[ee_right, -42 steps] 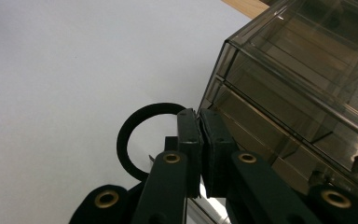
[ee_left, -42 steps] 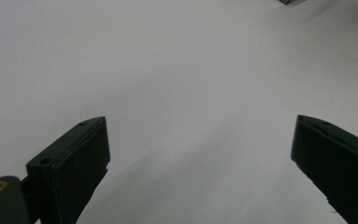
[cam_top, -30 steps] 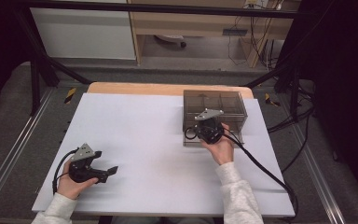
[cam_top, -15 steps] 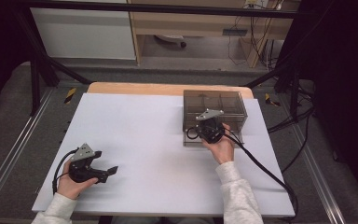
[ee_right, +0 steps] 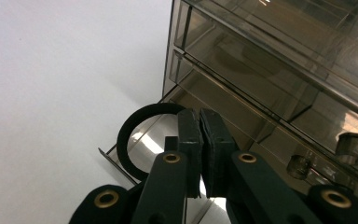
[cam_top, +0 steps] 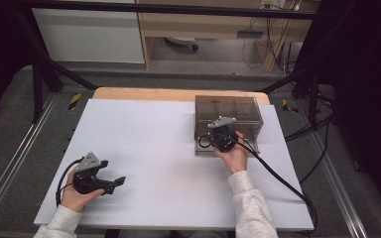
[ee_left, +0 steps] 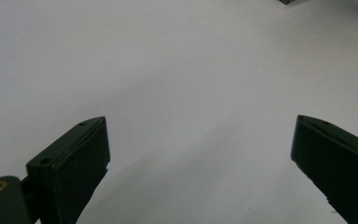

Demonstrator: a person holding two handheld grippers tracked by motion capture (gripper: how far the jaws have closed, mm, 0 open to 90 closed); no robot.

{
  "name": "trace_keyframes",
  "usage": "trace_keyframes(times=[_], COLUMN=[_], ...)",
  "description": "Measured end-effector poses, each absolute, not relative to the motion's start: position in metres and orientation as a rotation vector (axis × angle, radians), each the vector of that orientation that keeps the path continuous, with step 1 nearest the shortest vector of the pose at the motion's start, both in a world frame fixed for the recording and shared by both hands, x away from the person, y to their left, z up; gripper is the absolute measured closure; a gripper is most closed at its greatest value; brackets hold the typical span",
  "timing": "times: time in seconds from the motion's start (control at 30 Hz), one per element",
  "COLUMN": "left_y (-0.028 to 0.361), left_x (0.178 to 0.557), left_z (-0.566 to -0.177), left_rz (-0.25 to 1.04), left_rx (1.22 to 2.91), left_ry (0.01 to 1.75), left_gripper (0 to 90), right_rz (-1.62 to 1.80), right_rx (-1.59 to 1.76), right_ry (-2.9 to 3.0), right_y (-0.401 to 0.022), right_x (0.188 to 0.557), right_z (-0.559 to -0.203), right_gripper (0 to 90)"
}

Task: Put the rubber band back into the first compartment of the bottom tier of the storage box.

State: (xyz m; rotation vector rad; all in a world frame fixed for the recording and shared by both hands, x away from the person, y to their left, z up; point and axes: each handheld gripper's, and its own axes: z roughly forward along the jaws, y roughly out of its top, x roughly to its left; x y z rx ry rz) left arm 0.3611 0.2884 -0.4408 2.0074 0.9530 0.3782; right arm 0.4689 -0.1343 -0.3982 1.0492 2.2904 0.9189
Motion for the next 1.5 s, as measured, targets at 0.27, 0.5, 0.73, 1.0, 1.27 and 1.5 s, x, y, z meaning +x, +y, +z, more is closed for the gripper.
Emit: trace_keyframes(times=[0.27, 0.5, 0.73, 1.0, 1.27, 1.5], left_y=[0.288, 0.288, 0.288, 0.288, 0.288, 0.288], left_x=[0.361, 0.361, 0.361, 0.361, 0.361, 0.361], left_z=[-0.441, -0.441, -0.441, -0.441, -0.441, -0.441], left_rz=[0.378, 0.378, 0.378, 0.378, 0.378, 0.377], left_rx=[2.008, 2.004, 2.005, 2.005, 2.008, 2.009], left_ry=[0.953, 0.955, 0.954, 0.953, 0.952, 0.953], left_gripper=[4.2, 4.2, 4.2, 4.2, 4.2, 4.2], right_rz=[0.902, 0.89, 0.882, 0.877, 0.865, 0.866], right_rx=[1.057, 1.062, 1.055, 1.059, 1.055, 1.058], right_ry=[2.286, 2.291, 2.296, 2.302, 2.307, 2.313], right_y=[-0.133, -0.131, -0.131, -0.129, -0.13, -0.13], right_x=[0.472, 0.474, 0.475, 0.475, 0.476, 0.476], right_z=[-0.406, -0.411, -0.415, -0.419, -0.423, -0.426], right_gripper=[87.8, 87.8, 87.8, 87.9, 87.8, 87.9])
